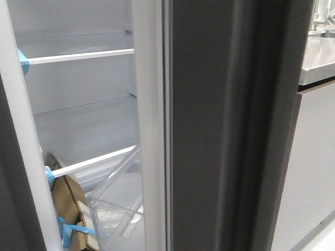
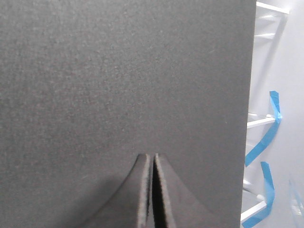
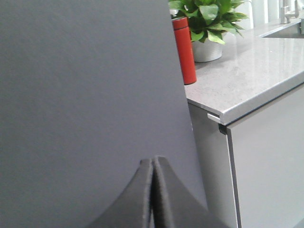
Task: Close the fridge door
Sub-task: 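Push the grey door with both grippers toward the fridge body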
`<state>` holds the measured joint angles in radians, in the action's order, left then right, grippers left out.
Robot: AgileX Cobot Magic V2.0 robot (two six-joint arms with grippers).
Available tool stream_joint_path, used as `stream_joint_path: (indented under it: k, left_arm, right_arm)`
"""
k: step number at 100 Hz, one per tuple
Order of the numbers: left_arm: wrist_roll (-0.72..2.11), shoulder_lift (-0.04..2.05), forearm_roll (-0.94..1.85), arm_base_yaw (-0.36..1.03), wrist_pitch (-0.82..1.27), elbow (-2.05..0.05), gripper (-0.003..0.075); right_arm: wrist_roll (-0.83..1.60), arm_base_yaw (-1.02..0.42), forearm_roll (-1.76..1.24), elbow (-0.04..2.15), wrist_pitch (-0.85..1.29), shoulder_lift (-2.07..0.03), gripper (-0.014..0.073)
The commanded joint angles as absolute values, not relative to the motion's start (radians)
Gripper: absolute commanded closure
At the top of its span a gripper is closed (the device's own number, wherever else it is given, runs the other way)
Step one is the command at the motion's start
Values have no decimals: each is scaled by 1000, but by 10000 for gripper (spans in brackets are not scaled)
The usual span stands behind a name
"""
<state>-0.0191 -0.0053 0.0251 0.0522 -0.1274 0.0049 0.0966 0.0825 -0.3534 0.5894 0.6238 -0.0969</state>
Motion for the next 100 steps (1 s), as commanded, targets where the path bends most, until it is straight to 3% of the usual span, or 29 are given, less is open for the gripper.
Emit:
stream_joint_path:
  k: [1, 46, 100]
  left_arm:
    - [-23, -16, 30, 46, -200, 40, 740]
    - [-23, -16, 30, 46, -200, 40, 740]
    - [-23, -16, 30, 46, -200, 40, 740]
  right_arm:
    - [112, 41, -348, 699, 584, -180, 638]
    - [152, -372, -344, 994, 621, -538, 638]
    - [228, -458, -344, 1201, 555, -825, 638]
